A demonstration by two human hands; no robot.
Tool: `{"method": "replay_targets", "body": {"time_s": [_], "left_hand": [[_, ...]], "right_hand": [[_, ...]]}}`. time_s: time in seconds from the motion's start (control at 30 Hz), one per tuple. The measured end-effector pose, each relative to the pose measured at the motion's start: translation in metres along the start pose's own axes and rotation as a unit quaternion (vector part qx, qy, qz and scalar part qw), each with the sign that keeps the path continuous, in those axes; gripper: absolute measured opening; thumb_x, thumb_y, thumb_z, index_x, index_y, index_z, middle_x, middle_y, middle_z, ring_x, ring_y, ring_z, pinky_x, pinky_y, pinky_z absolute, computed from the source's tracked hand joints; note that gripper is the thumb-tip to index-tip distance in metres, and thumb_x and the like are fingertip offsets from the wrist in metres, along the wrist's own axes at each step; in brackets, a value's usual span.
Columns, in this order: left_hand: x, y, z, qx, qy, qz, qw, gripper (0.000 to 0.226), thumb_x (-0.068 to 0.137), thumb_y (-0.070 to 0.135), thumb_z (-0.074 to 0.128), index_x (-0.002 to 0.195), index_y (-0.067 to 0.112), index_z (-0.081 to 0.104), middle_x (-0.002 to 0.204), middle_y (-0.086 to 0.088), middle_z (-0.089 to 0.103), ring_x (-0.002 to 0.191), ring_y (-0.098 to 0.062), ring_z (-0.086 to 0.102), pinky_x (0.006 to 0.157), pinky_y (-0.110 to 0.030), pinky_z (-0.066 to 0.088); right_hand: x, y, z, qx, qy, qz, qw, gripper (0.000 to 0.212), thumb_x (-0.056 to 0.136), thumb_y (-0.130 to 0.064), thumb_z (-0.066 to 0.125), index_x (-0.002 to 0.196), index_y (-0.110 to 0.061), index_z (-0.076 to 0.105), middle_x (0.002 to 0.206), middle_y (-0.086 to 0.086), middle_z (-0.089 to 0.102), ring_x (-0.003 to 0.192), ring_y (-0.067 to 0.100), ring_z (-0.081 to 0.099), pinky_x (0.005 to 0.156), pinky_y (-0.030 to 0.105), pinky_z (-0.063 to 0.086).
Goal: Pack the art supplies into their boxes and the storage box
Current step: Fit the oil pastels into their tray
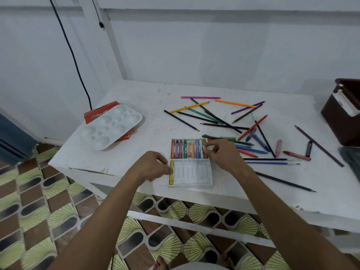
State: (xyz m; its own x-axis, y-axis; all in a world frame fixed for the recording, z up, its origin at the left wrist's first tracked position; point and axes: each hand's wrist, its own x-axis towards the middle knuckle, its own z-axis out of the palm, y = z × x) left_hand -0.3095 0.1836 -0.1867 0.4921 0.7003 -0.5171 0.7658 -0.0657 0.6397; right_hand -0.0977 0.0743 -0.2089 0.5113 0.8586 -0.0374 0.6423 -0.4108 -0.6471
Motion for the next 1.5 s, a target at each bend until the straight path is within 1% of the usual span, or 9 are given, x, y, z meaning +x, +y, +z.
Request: {"method": "replay_targets", "body": {"time_s": [0.2,0.33,0.4,0.47,0.6,0.87,1.07,1.3,1.5], "left_hand": [[0.015,0.032,0.002,0.039,0.063,0.063,0.995,0.032,0.076,0.037,0.076,0.097,0.018,0.063,0.092,0.0,0.062,0.074,-0.009,0.054,0.055,-0.025,0.041],[0.028,0.074,0.024,0.064,0.052,0.109,0.991,0.023,0.077,0.028,0.074,0.094,0.016,0.066,0.087,0.001,0.063,0.072,-0.009,0.057,0.057,-0.023,0.045],[0.037,0.095,0.038,0.081,0.045,0.141,0.986,0.018,0.08,0.028,0.071,0.094,0.017,0.067,0.088,0.001,0.065,0.072,-0.008,0.059,0.056,-0.021,0.044],[0.047,0.115,0.051,0.105,0.038,0.183,0.977,0.018,0.083,0.03,0.069,0.096,0.019,0.068,0.092,0.001,0.065,0.073,-0.007,0.058,0.055,-0.02,0.041],[0.066,0.151,0.072,0.173,0.039,0.245,0.953,0.022,0.089,0.027,0.062,0.109,0.018,0.066,0.104,-0.002,0.062,0.083,-0.012,0.056,0.069,-0.022,0.041],[0.096,0.178,0.09,0.327,-0.015,0.289,0.9,0.034,0.094,0.029,0.057,0.124,0.015,0.062,0.125,-0.006,0.061,0.109,-0.022,0.058,0.09,-0.028,0.043],[0.107,0.172,0.1,0.344,-0.029,0.289,0.893,0.024,0.094,0.023,0.056,0.109,0.011,0.071,0.098,-0.002,0.069,0.086,-0.015,0.062,0.077,-0.026,0.049],[0.112,0.174,0.102,0.343,-0.038,0.271,0.899,0.005,0.09,0.015,0.061,0.089,0.017,0.066,0.09,-0.001,0.066,0.08,-0.014,0.058,0.068,-0.023,0.041],[0.101,0.172,0.089,0.252,0.032,0.293,0.922,0.021,0.093,0.026,0.059,0.107,0.012,0.064,0.098,-0.001,0.062,0.088,-0.016,0.056,0.074,-0.025,0.042]], "right_hand": [[-0.009,0.017,-0.025,0.004,0.046,0.013,0.999,0.03,0.09,-0.026,0.061,0.117,-0.014,0.065,0.095,0.004,0.065,0.076,0.009,0.055,0.066,0.012,0.04],[-0.018,0.042,-0.057,0.011,0.072,0.045,0.996,0.028,0.09,-0.018,0.061,0.117,-0.009,0.064,0.086,0.002,0.061,0.065,0.005,0.052,0.056,0.003,0.039],[-0.024,0.055,-0.073,0.002,0.082,0.056,0.995,0.027,0.09,-0.017,0.062,0.115,-0.009,0.066,0.091,0.003,0.063,0.069,0.005,0.051,0.07,0.002,0.039],[-0.028,0.069,-0.086,-0.003,0.099,0.069,0.993,0.025,0.089,-0.018,0.063,0.111,-0.009,0.067,0.092,0.005,0.066,0.07,0.005,0.052,0.099,0.017,0.036],[-0.032,0.088,-0.104,-0.018,0.115,0.1,0.988,0.026,0.088,-0.016,0.064,0.112,-0.006,0.067,0.105,0.01,0.067,0.083,0.01,0.052,0.075,0.013,0.037],[-0.017,0.101,-0.107,-0.069,0.076,0.14,0.985,0.025,0.088,-0.019,0.063,0.106,-0.002,0.067,0.1,0.012,0.064,0.086,0.022,0.06,0.074,0.029,0.048],[-0.003,0.107,-0.096,-0.104,0.067,0.164,0.979,0.025,0.091,-0.023,0.059,0.096,0.0,0.069,0.081,0.009,0.058,0.069,0.017,0.054,0.053,0.021,0.037],[0.004,0.108,-0.099,-0.083,0.062,0.175,0.979,0.021,0.088,-0.017,0.061,0.094,0.001,0.07,0.092,0.015,0.069,0.081,0.024,0.065,0.069,0.029,0.051],[-0.007,0.099,-0.106,0.003,0.147,0.114,0.983,0.017,0.09,-0.016,0.06,0.104,-0.008,0.064,0.097,0.004,0.065,0.077,0.007,0.056,0.063,0.007,0.04]]}}
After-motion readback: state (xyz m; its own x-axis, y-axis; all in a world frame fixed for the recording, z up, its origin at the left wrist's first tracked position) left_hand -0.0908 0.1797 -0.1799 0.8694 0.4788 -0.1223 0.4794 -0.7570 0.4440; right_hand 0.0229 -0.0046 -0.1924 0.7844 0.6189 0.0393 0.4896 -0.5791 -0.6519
